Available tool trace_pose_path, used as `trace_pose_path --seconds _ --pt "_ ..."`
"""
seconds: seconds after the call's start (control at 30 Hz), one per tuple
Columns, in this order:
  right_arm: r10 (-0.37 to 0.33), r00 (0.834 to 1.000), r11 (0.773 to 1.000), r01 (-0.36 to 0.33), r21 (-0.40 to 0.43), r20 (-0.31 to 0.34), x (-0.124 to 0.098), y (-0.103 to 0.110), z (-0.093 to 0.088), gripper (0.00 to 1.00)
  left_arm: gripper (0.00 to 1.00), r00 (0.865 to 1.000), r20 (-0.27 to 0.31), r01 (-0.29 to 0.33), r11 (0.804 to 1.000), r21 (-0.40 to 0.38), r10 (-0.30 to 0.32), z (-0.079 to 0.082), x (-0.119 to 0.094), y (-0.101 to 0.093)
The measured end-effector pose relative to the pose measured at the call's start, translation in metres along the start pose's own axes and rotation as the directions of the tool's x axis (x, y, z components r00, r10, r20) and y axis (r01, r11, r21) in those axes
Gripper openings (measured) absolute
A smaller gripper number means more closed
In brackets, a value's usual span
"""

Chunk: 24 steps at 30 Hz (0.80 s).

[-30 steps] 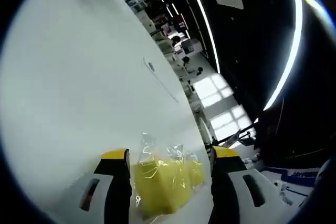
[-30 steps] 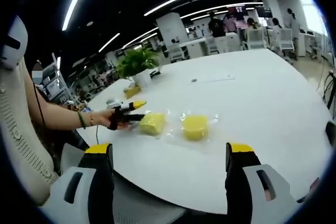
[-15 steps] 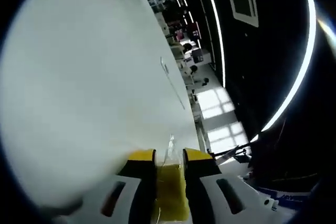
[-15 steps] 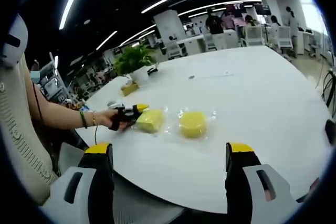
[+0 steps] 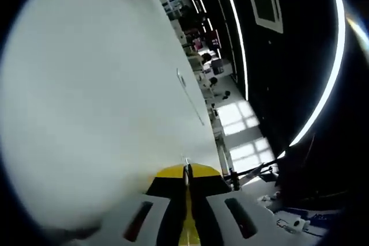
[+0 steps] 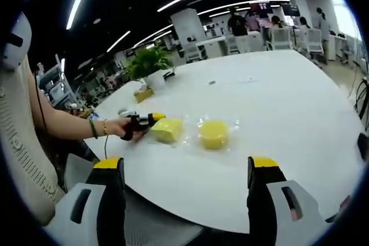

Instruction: Compare the silicone blocks by pressing each to a similar depth, holding the contact briefly, and releasing to observe deformation and rebound differences across the visible hardness samples.

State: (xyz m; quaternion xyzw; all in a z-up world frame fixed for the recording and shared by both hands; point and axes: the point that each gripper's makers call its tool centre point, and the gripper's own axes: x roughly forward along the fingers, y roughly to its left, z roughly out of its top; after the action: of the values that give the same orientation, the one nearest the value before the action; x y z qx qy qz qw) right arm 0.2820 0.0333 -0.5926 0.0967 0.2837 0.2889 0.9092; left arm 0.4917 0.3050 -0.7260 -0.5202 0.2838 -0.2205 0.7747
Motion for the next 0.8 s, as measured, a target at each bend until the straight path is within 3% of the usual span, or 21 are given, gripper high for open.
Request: trace_pose_path --seconds 0.2,0.3,0.4,0.5,0.8 --pt "0.008 1.0 1.0 -0.008 -0.002 0.007 -0.001 0.001 0.0 0.82 0.0 1.0 -0.005 0.003 0.997 0.08 -0.003 0.001 0.0 -0.017" --pt "0.02 1.0 1.0 -0.02 -0.004 0.01 -0.001 0.004 0.001 0.81 0.0 0.999 -0.031 0.041 0.987 0.155 -0.037 -0.002 -0.001 -0.032" --pt "0.028 1.0 1.0 -0.028 -0.009 0.013 -0.001 0.005 0.001 0.81 0.0 0.996 -0.054 0.078 0.984 0.161 -0.07 -0.016 -0.004 -0.057" --pt "0.034 0.999 0.999 -0.033 -0.012 0.025 -0.005 0.007 0.003 0.81 0.0 0.988 -0.077 0.141 0.983 0.114 -0.133 -0.029 -0.006 -0.086" --pt "0.051 0.997 0.998 -0.05 -0.025 0.054 -0.011 0.011 0.005 0.81 0.0 0.968 -0.165 0.221 0.956 0.191 -0.191 -0.056 -0.016 -0.137"
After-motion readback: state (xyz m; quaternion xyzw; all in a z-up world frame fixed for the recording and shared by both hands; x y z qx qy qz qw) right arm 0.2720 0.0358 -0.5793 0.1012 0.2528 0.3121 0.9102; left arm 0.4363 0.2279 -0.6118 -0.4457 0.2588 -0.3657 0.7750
